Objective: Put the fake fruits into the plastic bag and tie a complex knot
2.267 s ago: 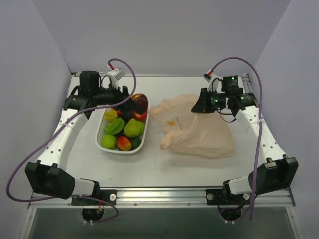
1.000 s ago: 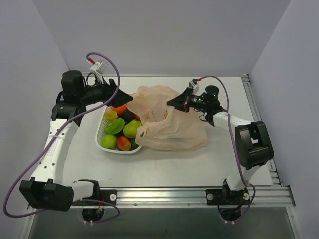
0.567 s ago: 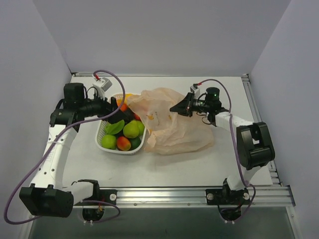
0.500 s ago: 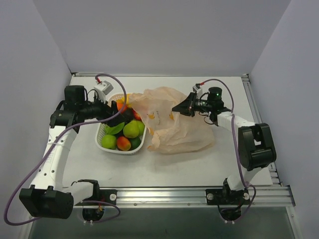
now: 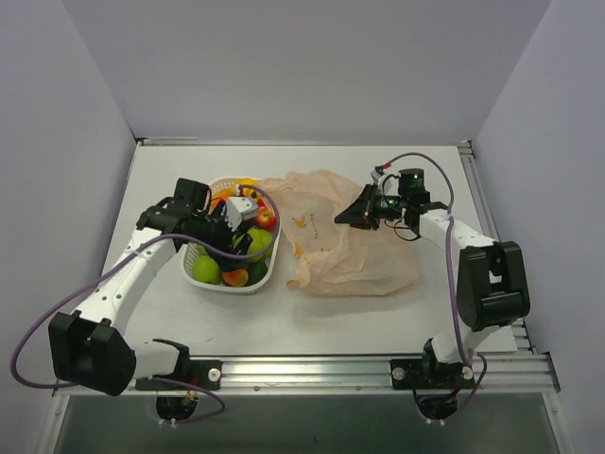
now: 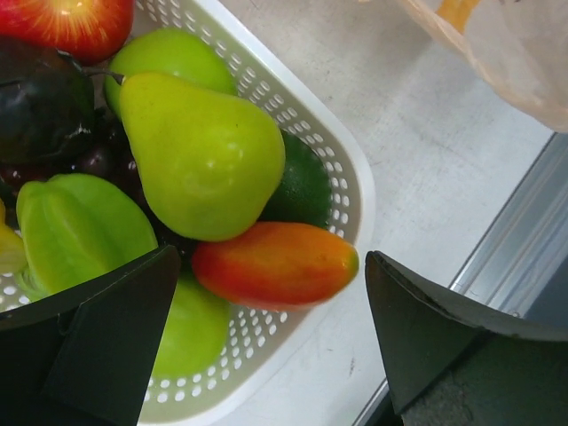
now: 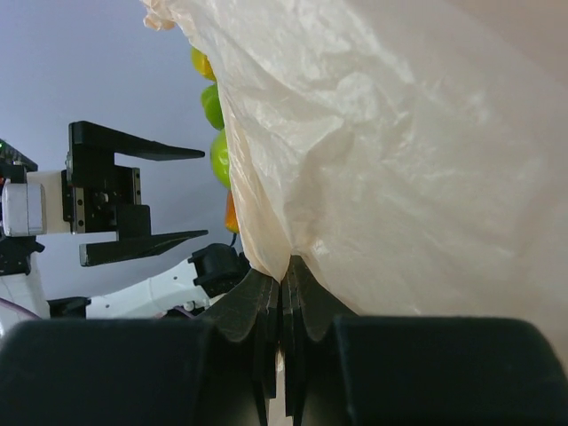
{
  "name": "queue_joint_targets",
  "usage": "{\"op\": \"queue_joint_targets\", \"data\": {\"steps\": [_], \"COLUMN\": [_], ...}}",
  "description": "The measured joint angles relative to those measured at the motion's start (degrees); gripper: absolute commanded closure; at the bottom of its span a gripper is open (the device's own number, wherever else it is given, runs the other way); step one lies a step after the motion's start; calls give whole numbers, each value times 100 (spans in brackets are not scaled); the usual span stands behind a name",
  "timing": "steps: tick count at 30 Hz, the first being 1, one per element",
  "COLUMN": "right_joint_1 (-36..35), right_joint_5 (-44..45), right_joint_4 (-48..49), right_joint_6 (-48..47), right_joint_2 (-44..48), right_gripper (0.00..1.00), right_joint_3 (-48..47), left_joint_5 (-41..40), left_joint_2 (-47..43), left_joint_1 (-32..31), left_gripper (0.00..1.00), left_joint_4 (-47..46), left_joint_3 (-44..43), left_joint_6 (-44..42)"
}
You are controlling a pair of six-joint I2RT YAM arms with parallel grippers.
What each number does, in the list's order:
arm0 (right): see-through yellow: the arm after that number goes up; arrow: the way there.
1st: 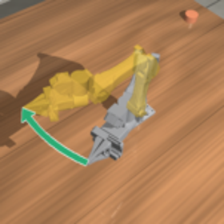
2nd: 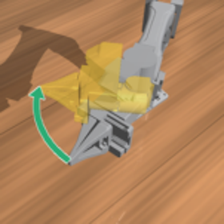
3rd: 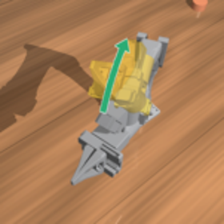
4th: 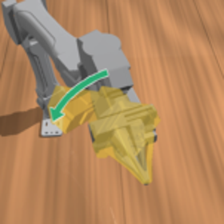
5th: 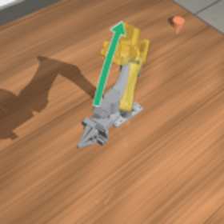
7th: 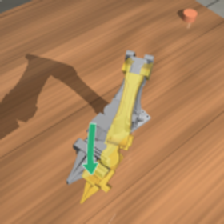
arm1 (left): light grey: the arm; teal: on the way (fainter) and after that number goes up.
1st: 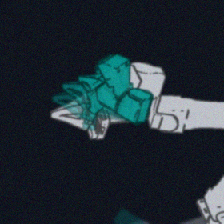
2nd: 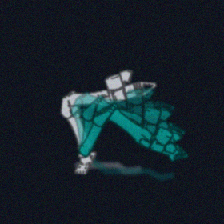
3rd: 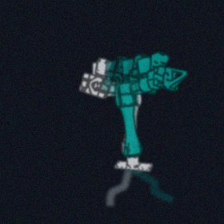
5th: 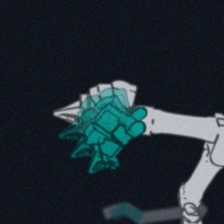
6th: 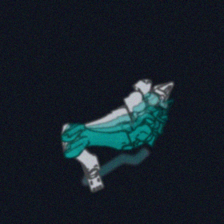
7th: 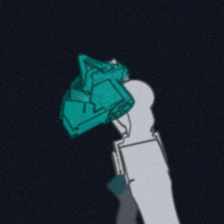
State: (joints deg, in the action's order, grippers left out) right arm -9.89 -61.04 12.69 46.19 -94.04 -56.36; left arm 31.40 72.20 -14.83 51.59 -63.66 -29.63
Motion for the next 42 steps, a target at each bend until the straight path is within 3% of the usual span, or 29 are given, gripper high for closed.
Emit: {"op": "queue_joint_targets", "data": {"steps": [7, 15, 29, 37, 42], "right_joint_1": [0, 0, 0, 0, 0], "right_joint_5": [120, 127, 129, 129, 118], "right_joint_4": [-503, -658, -704, -737, -732], "right_joint_6": [-413, -476, -529, -535, -527], "right_joint_2": [181, 186, 186, 186, 186], "right_gripper": [100, 100, 100, 100, 100], "right_joint_3": [-17, -24, -35, -37, -46], "left_joint_5": [-874, -1419, -1333, -1305, -968], "left_joint_2": [448, 758, 1169, 1355, 839], "left_joint_1": [-815, -1001, -1130, -1132, -1134], "left_gripper": [3, 3, 3, 35, 37], "left_joint_4": [-813, -1318, -1493, -1493, -1460], "left_joint_3": [68, 127, 87, 42, 4], "left_joint_6": [295, 282, 970, 1255, 1327]}}
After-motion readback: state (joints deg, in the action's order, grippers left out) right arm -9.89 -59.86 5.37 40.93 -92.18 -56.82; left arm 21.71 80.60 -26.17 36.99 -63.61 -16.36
